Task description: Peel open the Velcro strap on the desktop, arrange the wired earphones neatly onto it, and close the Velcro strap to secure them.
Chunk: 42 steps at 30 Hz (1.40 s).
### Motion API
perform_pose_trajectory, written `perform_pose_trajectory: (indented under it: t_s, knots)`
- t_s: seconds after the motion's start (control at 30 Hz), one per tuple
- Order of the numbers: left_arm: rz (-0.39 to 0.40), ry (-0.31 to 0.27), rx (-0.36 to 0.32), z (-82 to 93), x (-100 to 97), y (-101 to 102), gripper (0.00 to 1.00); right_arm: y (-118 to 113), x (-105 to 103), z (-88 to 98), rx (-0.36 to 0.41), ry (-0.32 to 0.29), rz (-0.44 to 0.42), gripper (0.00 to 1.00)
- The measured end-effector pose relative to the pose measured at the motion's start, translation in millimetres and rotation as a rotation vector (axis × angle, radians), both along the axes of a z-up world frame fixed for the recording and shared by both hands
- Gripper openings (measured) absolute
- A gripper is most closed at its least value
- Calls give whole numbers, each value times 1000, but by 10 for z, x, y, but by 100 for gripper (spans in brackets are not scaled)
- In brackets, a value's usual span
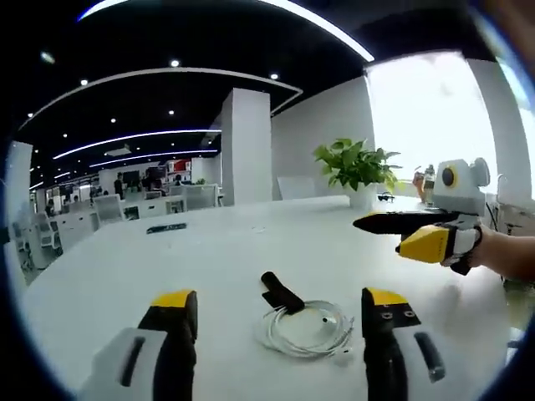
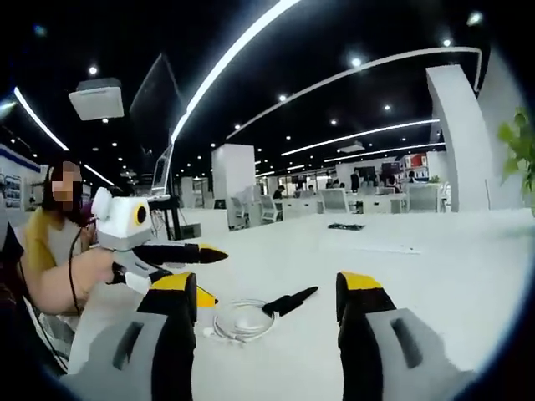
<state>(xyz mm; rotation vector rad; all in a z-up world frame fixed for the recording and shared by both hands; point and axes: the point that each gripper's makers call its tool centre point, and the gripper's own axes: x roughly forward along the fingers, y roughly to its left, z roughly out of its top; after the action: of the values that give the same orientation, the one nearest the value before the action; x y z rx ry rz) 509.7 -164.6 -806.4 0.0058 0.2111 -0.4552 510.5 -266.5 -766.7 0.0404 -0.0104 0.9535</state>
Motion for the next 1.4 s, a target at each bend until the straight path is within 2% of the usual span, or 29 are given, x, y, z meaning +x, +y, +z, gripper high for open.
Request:
perform_pose_trajectory:
  t_s: [0.07,0.13,0.23,0.37,0.53,0.67,0.73,0.8,0.87,0.97,1.03,1.1,1.13,1.3,1.4]
  knots:
    - [-5,-16,-19,42,3,-36,84,-6,-42,36,32,0,-11,75]
    - [-14,-23,-32,74,-24,-75,85,-2,-86,61,33,6,-12,80]
    - [-33,-38,-20,114,-109,-115,87,-53,-202,172,42,-45,-35,82]
    - [-18,-67,-27,202,-195,-68,91,-208,-268,248,67,-66,-86,85]
    - [34,-107,-81,306,-342,18,96,-455,-342,360,165,-81,-163,97]
    - [77,-126,-152,295,-457,52,96,-555,-454,340,174,-112,-209,97]
    - [96,-125,-174,277,-495,57,96,-578,-502,316,154,-126,-222,97]
    - [143,-151,-192,293,-519,96,96,-629,-536,294,137,-139,-249,97]
    - [167,-182,-177,294,-554,104,96,-697,-561,299,158,-153,-285,97]
    - [226,-220,-117,271,-564,174,96,-745,-590,277,203,-146,-311,97]
    - [253,-247,-146,280,-576,189,96,-754,-585,239,205,-145,-327,97]
    - [277,-276,-241,307,-590,207,96,-772,-569,194,212,-148,-347,97]
    - [274,-285,-268,316,-598,209,96,-781,-559,177,217,-148,-351,97]
    - [271,-315,-295,330,-644,230,96,-826,-572,155,220,-150,-360,97]
    - [274,-340,-257,332,-668,218,96,-895,-540,132,195,-157,-393,97]
